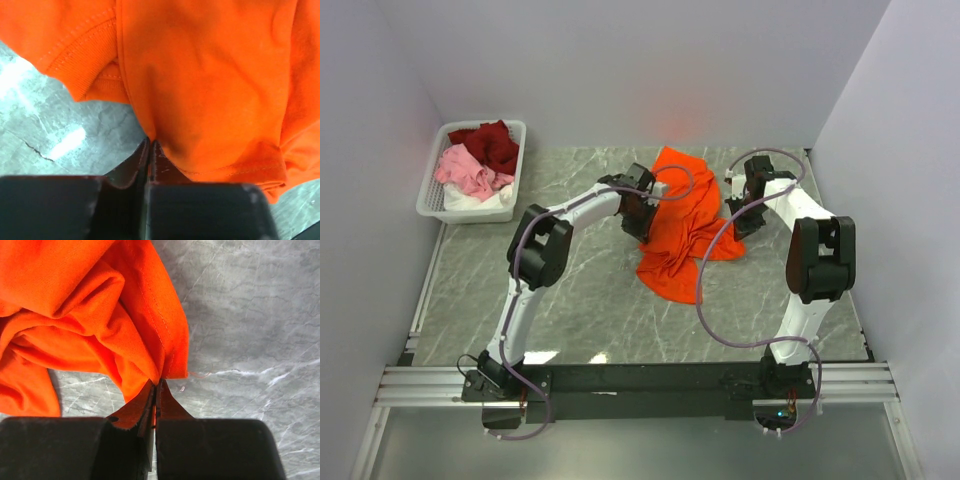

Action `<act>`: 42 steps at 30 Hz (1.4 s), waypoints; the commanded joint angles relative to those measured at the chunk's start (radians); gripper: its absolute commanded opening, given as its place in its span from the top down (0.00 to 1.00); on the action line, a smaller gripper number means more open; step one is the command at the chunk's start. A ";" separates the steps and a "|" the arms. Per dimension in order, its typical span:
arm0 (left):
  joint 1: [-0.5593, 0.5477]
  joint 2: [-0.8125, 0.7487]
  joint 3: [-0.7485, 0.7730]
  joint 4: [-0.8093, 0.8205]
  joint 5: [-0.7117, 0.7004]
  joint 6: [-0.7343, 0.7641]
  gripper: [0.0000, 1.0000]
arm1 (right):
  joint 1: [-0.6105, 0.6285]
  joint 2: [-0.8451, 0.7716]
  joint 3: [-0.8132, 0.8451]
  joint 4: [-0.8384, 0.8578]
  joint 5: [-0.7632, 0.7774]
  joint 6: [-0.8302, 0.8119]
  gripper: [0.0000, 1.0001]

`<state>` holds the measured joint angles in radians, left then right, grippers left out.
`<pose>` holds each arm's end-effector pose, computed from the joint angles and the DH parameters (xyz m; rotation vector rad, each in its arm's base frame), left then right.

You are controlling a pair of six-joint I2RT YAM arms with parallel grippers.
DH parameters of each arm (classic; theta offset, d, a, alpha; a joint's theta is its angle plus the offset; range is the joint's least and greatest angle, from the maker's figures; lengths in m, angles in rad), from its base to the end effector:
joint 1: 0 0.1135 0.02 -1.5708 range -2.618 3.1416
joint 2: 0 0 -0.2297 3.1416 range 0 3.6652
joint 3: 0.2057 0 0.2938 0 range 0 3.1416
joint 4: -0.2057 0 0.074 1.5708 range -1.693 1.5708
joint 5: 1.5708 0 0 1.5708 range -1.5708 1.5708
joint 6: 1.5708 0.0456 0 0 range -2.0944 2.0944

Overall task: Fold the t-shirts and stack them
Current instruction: Flatten the tshirt out

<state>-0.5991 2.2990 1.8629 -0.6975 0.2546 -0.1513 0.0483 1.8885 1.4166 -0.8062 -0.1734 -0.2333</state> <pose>0.4138 -0.2965 0.1108 0.6930 2.6878 -0.5563 0.4087 0.0276 0.1406 -0.4326 2.7945 0.2062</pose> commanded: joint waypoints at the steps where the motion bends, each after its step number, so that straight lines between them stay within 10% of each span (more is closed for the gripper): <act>1: 0.015 -0.010 0.036 -0.091 -0.054 0.022 1.00 | -0.008 0.009 0.008 -0.007 0.005 -0.012 1.00; 11: 0.255 -0.225 0.144 -0.160 -0.054 0.087 1.00 | -0.074 -0.009 0.016 -0.025 0.018 -0.044 1.00; 23: 0.485 -0.369 -0.231 -0.169 -0.153 0.124 1.00 | -0.112 -0.081 -0.125 -0.025 0.086 -0.149 1.00; 33: 0.473 -0.440 -0.464 -0.183 -0.080 0.183 1.00 | -0.186 -0.055 -0.090 -0.121 0.037 -0.228 1.00; 37: 0.475 -0.360 -0.230 -0.184 -0.048 0.176 1.00 | -0.174 -0.075 -0.032 -0.198 -0.138 -0.227 1.00; 42: 0.516 -0.129 0.431 -0.307 0.032 0.159 1.00 | -0.275 -0.075 0.368 -0.321 -0.303 -0.190 1.00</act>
<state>-0.1204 2.1376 2.0399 -0.9840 0.2447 -0.0101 -0.1501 1.8599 1.5478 -1.0676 -0.3542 -0.4320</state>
